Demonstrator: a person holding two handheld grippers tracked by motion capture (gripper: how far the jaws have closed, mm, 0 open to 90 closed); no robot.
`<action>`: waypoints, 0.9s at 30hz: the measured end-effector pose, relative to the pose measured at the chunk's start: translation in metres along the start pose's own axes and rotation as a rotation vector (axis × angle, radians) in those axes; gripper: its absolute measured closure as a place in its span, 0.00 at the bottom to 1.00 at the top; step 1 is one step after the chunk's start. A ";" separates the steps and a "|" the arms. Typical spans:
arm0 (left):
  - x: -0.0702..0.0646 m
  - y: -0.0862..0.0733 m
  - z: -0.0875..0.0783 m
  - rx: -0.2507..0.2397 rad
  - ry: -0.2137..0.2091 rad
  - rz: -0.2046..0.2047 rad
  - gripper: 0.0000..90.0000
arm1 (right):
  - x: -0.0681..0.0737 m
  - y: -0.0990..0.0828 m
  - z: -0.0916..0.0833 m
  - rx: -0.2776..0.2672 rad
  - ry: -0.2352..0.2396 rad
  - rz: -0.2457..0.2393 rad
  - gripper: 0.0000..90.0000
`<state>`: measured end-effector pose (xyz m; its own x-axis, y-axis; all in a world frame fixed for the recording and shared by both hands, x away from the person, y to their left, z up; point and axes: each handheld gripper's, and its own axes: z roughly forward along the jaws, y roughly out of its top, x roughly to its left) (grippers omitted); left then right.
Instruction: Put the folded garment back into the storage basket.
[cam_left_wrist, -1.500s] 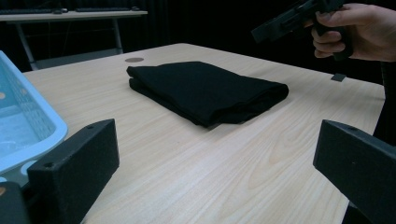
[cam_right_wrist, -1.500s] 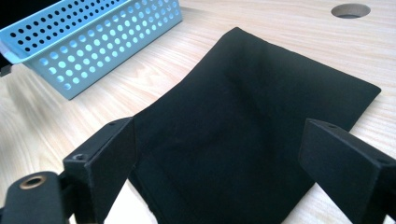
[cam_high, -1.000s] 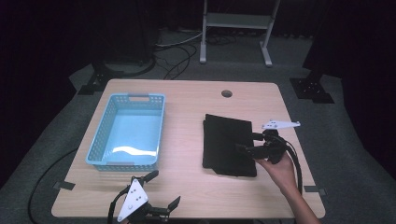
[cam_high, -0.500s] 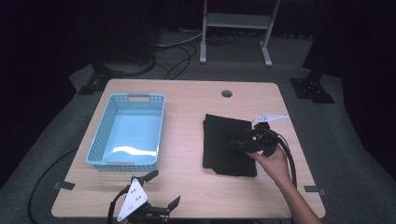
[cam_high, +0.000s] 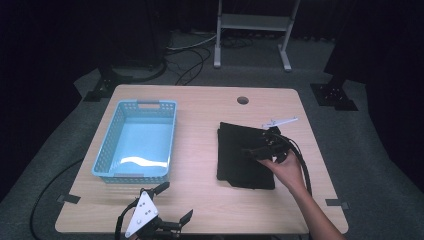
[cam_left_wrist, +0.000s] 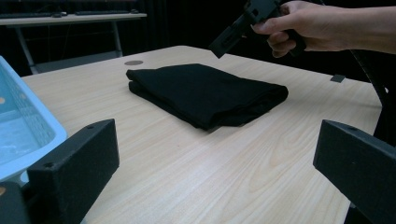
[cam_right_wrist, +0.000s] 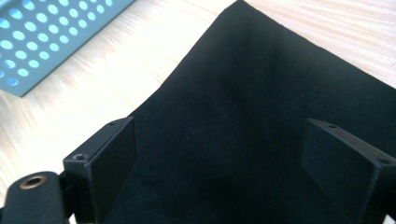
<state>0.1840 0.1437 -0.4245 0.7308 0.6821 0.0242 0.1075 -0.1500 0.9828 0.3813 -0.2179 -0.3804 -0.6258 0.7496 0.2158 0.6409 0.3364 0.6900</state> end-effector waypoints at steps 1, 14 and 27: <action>0.000 0.000 0.000 0.000 0.000 0.000 0.00 | 0.000 0.001 0.001 0.007 -0.001 -0.001 0.13; 0.001 0.001 -0.001 -0.003 0.002 -0.003 0.00 | -0.001 0.012 0.015 0.074 -0.014 0.000 0.13; 0.000 0.001 -0.002 -0.005 0.001 0.001 0.00 | -0.004 0.012 0.039 0.130 -0.039 0.007 0.13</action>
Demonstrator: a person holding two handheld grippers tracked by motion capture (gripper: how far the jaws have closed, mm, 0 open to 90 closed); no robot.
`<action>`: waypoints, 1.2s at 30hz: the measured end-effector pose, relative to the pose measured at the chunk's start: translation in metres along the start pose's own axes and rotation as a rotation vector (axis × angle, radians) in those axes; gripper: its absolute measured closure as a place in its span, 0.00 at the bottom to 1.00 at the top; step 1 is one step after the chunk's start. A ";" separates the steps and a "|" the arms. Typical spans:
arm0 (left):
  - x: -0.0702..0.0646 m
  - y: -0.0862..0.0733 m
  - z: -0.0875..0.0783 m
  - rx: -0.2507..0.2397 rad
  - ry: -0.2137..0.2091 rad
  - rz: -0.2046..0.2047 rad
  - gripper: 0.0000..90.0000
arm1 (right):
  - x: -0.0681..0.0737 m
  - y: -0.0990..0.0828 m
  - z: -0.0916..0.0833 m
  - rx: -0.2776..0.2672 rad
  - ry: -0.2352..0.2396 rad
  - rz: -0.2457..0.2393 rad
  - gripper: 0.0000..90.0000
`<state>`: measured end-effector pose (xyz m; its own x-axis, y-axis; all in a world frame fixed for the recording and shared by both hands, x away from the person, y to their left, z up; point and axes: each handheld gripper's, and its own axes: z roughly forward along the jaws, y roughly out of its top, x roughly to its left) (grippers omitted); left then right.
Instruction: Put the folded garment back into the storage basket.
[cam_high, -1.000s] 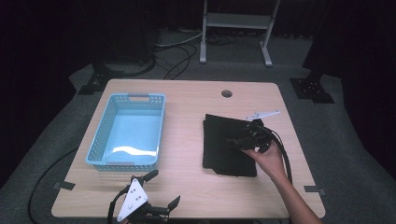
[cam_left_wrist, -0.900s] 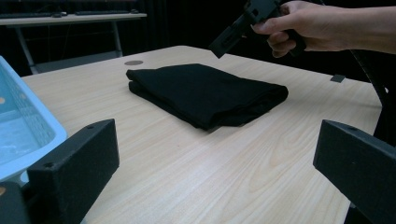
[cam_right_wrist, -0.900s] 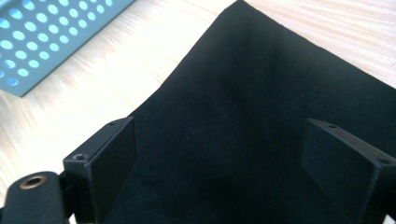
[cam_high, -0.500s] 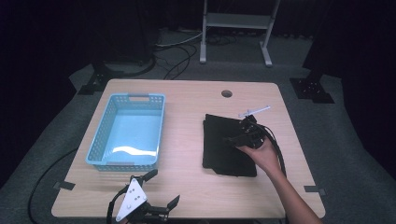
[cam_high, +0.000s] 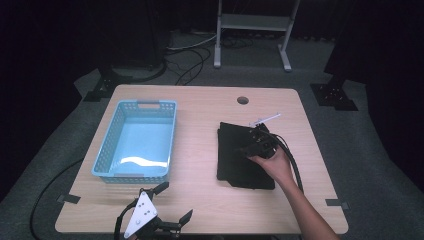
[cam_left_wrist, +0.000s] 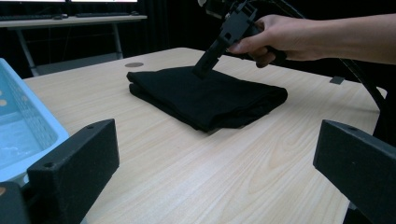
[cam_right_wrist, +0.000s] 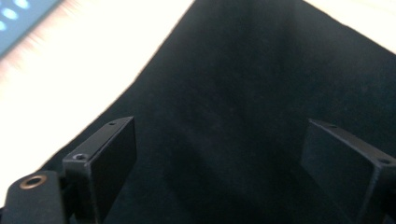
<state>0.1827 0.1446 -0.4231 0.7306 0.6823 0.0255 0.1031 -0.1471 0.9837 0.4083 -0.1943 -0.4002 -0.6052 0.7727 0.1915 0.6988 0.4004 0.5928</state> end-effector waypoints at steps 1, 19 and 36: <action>0.000 0.000 0.000 0.000 0.000 0.000 0.00 | 0.000 0.000 0.002 0.007 -0.007 -0.001 0.13; -0.001 0.000 0.000 -0.001 0.000 0.000 0.00 | 0.009 -0.010 0.022 0.072 -0.142 -0.088 0.14; -0.002 -0.001 0.001 -0.002 0.004 0.000 0.00 | 0.010 -0.012 0.020 0.066 -0.144 -0.098 0.25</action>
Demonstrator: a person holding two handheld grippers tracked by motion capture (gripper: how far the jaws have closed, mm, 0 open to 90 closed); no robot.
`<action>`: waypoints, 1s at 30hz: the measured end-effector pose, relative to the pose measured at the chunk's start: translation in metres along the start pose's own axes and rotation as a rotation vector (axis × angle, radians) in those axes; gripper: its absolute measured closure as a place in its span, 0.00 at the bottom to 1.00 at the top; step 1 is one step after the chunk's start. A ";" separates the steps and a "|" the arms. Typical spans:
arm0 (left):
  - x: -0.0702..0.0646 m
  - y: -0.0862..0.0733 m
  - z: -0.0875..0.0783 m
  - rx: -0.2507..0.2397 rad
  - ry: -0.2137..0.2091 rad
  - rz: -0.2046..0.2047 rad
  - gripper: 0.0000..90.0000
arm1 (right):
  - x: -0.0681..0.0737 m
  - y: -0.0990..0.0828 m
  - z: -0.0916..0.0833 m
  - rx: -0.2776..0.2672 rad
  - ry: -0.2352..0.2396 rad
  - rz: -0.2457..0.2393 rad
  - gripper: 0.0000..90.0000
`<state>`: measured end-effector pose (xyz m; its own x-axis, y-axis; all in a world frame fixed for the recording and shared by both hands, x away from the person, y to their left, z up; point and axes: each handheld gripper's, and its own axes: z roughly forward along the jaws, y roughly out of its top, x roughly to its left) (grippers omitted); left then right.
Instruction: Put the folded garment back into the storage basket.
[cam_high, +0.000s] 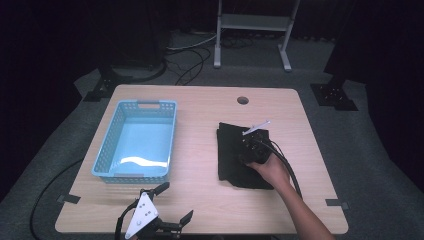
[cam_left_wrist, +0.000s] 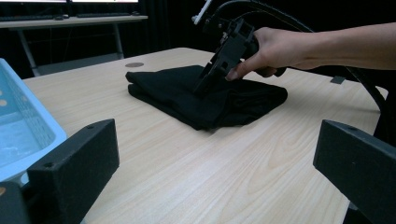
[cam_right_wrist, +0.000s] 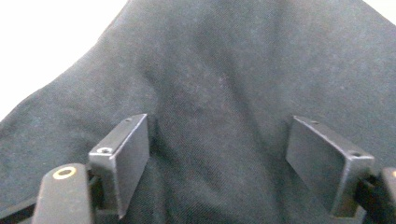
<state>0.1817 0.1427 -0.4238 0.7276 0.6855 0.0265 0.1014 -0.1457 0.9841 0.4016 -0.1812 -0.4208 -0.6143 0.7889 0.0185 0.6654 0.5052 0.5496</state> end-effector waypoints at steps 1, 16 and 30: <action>0.000 0.000 0.000 0.000 0.000 -0.001 0.00 | 0.000 0.000 0.000 -0.001 0.001 0.000 0.27; 0.002 0.000 -0.001 -0.003 0.004 -0.003 0.00 | -0.004 0.001 -0.004 -0.024 0.002 0.017 0.64; 0.001 0.001 -0.001 -0.005 0.003 0.002 0.00 | -0.006 0.001 -0.005 -0.037 0.002 0.041 0.80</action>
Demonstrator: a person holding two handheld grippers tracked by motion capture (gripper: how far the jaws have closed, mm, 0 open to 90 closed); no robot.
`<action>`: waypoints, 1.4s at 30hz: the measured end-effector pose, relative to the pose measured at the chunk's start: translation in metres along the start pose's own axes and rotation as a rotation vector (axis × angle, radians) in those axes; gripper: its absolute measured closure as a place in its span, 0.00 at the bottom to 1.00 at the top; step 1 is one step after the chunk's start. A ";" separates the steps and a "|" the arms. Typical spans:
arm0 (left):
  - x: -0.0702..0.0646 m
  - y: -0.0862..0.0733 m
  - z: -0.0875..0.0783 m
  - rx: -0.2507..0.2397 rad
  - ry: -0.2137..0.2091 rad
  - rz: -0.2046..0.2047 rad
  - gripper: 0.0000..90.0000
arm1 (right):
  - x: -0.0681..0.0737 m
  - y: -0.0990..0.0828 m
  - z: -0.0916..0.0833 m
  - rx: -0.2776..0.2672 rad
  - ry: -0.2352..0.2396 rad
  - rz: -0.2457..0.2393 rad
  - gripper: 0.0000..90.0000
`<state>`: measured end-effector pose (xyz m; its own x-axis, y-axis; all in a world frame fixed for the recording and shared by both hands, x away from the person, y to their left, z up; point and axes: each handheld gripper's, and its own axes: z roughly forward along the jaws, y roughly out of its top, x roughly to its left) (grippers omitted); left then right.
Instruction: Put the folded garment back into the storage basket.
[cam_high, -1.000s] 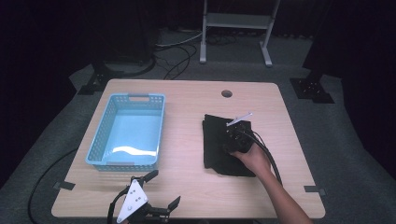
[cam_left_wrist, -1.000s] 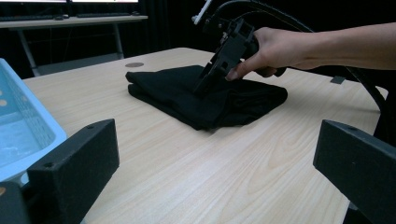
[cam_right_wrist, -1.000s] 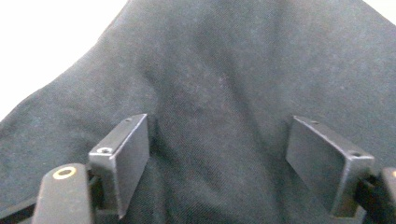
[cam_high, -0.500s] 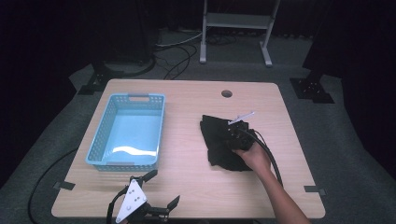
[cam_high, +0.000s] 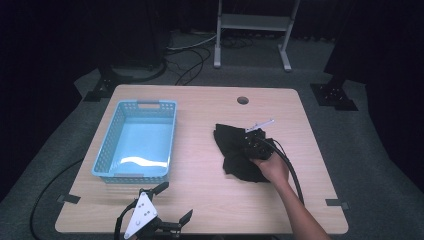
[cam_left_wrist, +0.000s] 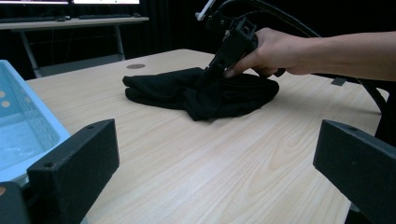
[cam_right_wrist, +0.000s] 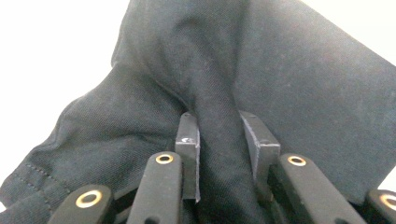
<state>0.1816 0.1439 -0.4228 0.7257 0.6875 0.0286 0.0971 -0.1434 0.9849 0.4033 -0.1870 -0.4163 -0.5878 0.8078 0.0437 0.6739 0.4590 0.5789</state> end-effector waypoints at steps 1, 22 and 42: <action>0.000 0.000 0.000 -0.003 0.001 -0.001 0.00 | 0.000 0.000 0.000 0.000 0.002 -0.004 0.80; 0.005 0.000 -0.004 -0.013 0.014 -0.010 0.00 | -0.024 -0.005 -0.030 -0.141 0.194 0.226 0.82; 0.008 0.000 -0.006 -0.029 0.020 -0.031 0.00 | -0.031 -0.029 -0.066 -0.366 0.408 0.419 0.82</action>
<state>0.1830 0.1537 -0.4216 0.7088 0.7054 0.0014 0.0991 -0.1015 0.9899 0.3727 -0.2497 -0.3805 -0.4801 0.6533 0.5854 0.7290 -0.0741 0.6805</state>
